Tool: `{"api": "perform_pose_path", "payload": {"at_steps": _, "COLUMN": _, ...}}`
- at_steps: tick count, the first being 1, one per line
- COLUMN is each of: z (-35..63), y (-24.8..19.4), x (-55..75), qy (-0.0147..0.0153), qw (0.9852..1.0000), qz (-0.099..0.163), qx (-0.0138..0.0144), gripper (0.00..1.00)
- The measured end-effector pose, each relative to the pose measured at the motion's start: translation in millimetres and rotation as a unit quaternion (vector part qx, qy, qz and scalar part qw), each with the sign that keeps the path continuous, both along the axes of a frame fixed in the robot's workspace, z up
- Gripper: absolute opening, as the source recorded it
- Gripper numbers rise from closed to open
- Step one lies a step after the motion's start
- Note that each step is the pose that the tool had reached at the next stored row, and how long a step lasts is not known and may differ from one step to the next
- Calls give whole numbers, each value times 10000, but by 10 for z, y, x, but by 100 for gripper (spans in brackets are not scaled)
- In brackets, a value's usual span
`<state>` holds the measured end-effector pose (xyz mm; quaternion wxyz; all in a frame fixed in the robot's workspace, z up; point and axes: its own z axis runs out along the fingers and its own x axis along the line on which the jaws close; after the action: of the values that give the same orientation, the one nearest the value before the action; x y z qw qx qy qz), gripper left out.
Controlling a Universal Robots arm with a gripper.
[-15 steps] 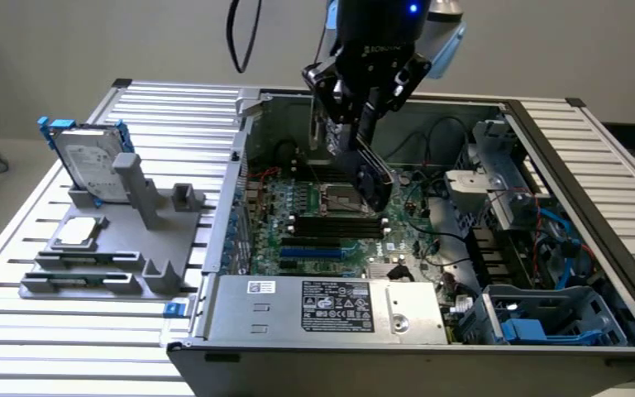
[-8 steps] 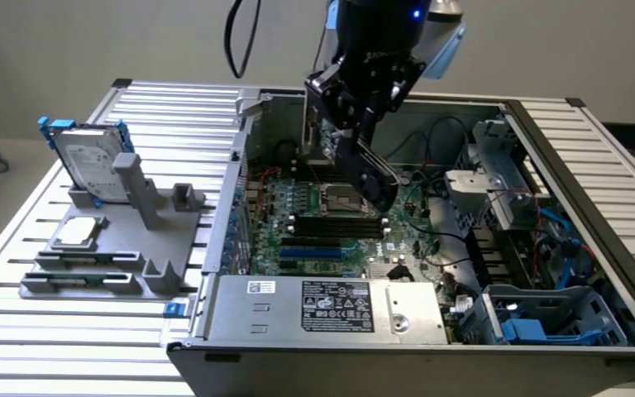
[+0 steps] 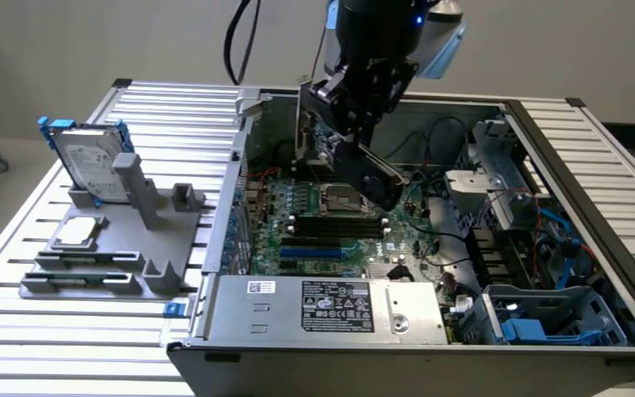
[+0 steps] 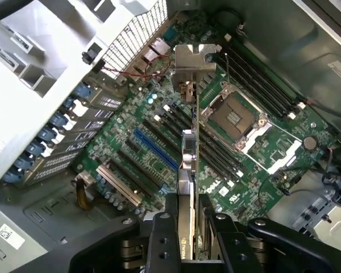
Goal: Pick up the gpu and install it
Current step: 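Insert the gpu into the slot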
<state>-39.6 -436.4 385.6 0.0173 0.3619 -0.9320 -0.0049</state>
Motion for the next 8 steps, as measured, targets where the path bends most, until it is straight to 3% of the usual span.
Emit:
{"api": "perform_pose_path", "payload": {"at_steps": 4, "z": -27, "y": 0, "x": 0, "qy": 0, "qw": 9993, "qz": 368, "qx": 30, "gripper": 26}}
{"api": "perform_pose_path", "payload": {"at_steps": 8, "z": -52, "y": 0, "x": 0, "qy": 0, "qw": 9973, "qz": 727, "qx": 56, "gripper": 26}}
